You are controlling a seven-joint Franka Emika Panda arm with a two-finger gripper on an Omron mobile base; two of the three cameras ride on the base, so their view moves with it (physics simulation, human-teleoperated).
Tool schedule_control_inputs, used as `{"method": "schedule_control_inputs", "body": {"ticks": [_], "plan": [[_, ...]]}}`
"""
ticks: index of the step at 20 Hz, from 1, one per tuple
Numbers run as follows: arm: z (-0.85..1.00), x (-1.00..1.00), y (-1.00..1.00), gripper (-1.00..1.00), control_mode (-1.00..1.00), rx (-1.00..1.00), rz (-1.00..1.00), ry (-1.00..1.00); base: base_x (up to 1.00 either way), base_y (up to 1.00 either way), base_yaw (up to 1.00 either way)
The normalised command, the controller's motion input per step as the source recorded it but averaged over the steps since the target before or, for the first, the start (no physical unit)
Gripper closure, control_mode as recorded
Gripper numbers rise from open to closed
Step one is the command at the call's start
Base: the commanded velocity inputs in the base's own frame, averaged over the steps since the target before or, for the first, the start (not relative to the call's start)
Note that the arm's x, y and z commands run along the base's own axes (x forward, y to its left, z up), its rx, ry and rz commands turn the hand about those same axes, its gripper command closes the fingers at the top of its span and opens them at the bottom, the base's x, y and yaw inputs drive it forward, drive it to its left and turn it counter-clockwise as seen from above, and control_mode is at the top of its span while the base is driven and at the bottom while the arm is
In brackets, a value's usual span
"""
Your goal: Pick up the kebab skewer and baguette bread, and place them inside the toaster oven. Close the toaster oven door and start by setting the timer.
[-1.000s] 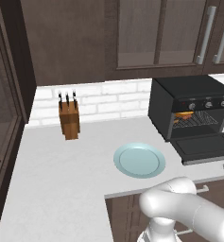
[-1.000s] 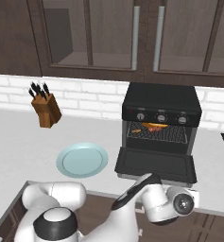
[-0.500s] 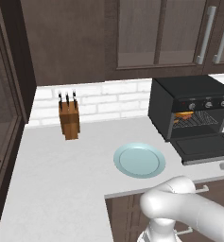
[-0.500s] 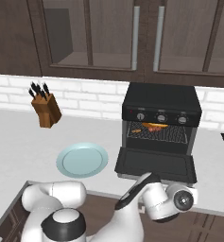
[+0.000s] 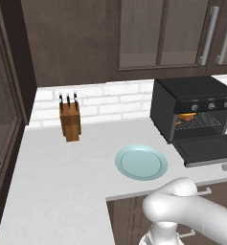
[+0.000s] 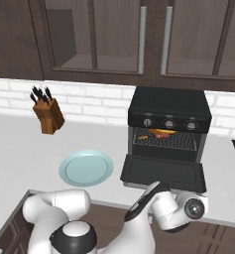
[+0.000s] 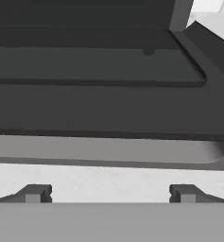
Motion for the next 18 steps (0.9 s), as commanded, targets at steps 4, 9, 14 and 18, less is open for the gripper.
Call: {"method": "schedule_control_inputs", "body": {"ticks": [4,9,14,18], "plan": [[-0.29,0.17,0.06,-1.0,-1.0,0.0,-0.02,0.0,0.0,0.0,0.0],[-0.22,0.33,0.22,-1.0,-1.0,0.0,-0.04,0.0,0.0,0.0,0.0],[-0.15,0.49,0.42,-1.0,-1.0,-0.02,-0.08,0.0,0.0,0.0,0.0],[0.0,0.53,0.58,-1.0,-1.0,-0.05,-0.14,-0.02,0.0,0.0,0.0]]}}
